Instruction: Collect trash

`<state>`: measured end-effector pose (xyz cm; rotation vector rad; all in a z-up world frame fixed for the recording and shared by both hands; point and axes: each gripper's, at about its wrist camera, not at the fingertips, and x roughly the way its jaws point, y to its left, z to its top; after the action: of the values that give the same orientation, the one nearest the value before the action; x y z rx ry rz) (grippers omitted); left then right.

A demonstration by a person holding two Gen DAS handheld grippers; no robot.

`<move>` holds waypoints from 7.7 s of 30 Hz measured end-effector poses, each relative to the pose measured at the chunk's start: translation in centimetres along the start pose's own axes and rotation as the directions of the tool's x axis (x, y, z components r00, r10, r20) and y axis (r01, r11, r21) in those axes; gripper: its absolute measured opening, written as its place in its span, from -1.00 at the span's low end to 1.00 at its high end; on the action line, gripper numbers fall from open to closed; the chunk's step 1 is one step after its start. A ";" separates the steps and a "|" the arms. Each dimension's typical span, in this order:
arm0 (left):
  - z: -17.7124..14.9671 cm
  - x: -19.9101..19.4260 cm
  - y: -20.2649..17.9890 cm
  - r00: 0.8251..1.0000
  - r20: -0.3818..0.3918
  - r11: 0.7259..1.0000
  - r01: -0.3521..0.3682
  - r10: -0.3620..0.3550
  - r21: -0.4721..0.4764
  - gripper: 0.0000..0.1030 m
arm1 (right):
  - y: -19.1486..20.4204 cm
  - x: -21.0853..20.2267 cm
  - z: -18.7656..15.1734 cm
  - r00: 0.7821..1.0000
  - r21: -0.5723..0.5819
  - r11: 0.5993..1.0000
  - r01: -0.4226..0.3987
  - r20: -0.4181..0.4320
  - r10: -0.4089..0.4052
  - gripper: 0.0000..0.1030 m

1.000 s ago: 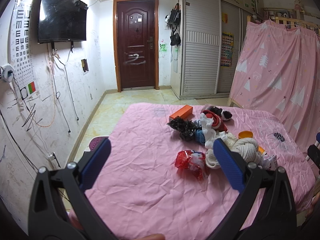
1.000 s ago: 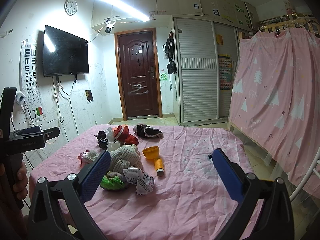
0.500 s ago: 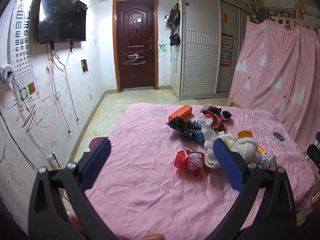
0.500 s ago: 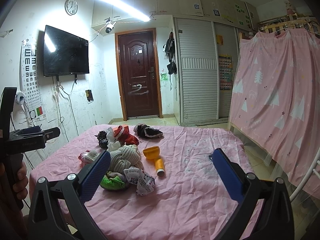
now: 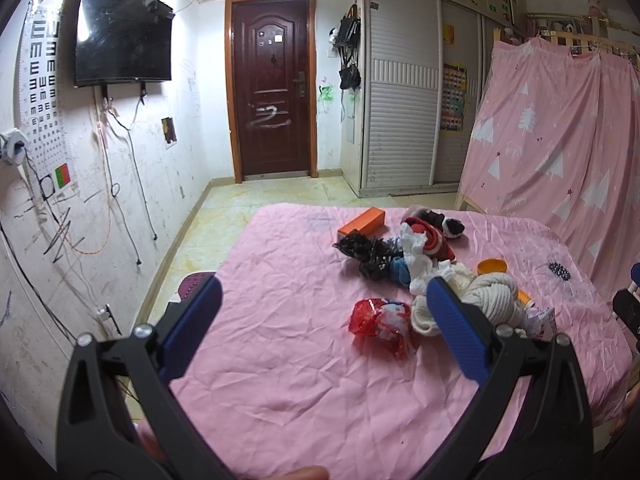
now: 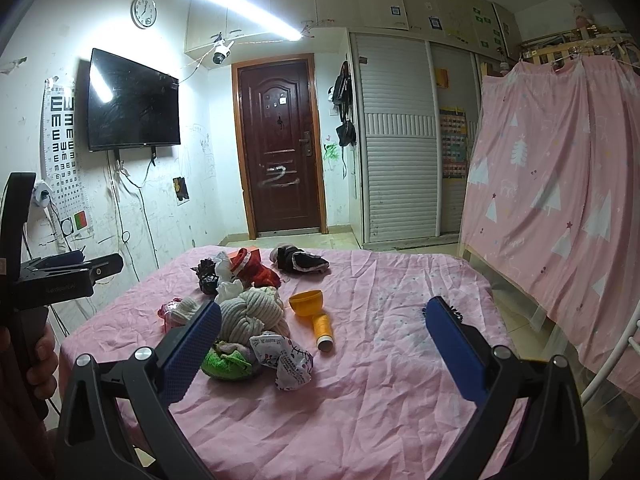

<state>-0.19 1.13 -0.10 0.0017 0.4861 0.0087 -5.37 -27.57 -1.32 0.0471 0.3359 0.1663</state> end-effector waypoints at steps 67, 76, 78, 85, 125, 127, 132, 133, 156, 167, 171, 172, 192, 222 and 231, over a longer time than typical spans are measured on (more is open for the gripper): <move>0.0 8.9 -6.0 0.917 -0.330 0.940 0.293 -0.224 0.175 -0.24 | -6.2 10.1 3.7 0.885 0.292 0.874 -0.389 -0.145 0.442 0.08; 4.0 4.7 -11.6 0.927 -0.232 0.904 0.349 -0.295 0.246 -0.23 | -13.5 5.7 2.8 0.970 0.317 0.928 -0.196 -0.078 0.232 0.08; 4.8 3.9 -13.6 0.919 -0.223 0.888 0.378 -0.326 0.260 -0.23 | -15.5 4.3 2.3 0.986 0.317 0.941 -0.122 -0.070 0.151 0.08; 6.4 2.5 -22.8 0.852 -0.258 0.810 0.517 -0.455 0.278 -0.23 | -22.4 0.6 -0.5 0.989 0.342 0.929 0.144 -0.073 -0.127 0.08; 3.4 3.6 -44.0 0.676 -0.460 0.658 0.717 -0.575 0.231 0.23 | -33.9 -2.5 -6.6 0.950 0.528 0.790 0.311 -0.156 -0.270 0.45; 3.9 3.3 -43.1 0.684 -0.447 0.666 0.710 -0.577 0.228 0.23 | -33.0 -2.1 -6.1 0.953 0.510 0.805 0.303 -0.154 -0.261 0.46; 5.0 2.7 -40.2 0.716 -0.401 0.698 0.681 -0.572 0.220 0.23 | -30.7 -1.3 -4.9 0.961 0.462 0.843 0.276 -0.143 -0.236 0.46; 5.1 2.5 -39.5 0.722 -0.391 0.704 0.676 -0.571 0.218 0.23 | -30.1 -1.2 -4.6 0.963 0.452 0.850 0.270 -0.140 -0.232 0.47; 4.3 2.5 -16.7 0.903 -0.274 0.903 0.387 -0.330 0.187 0.35 | -12.5 2.8 -0.6 0.987 0.202 0.979 -0.042 -0.142 0.071 0.55; -1.3 4.1 -14.3 0.878 -0.370 0.897 0.394 -0.304 0.199 0.35 | -8.8 5.2 -1.5 0.968 0.174 0.980 -0.092 -0.214 0.129 0.55; -2.5 5.1 -14.5 0.852 -0.398 0.880 0.439 -0.341 0.184 0.35 | -7.3 5.7 -1.5 0.963 0.150 0.982 -0.114 -0.227 0.147 0.55; -2.6 5.3 -14.5 0.845 -0.400 0.875 0.451 -0.356 0.174 0.35 | -6.9 5.8 -1.4 0.962 0.143 0.983 -0.119 -0.230 0.150 0.55; -2.4 6.1 -10.5 0.874 -0.331 0.908 0.408 -0.357 0.098 -0.64 | 1.1 9.8 -1.6 0.911 0.020 0.973 -0.231 -0.345 0.224 0.55; -1.3 4.8 -7.8 0.913 -0.292 0.942 0.323 -0.286 0.087 -0.63 | 1.6 10.3 -0.9 0.913 0.034 0.972 -0.231 -0.337 0.229 -0.34; 1.1 2.9 -12.5 0.913 -0.243 0.917 0.369 -0.327 0.152 -0.63 | -6.1 5.5 0.6 0.972 0.101 0.992 -0.081 -0.214 0.102 -0.34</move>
<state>2.95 -11.37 -0.52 0.1076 0.6960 -0.3961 0.92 -32.67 -3.00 0.1357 0.5619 0.2485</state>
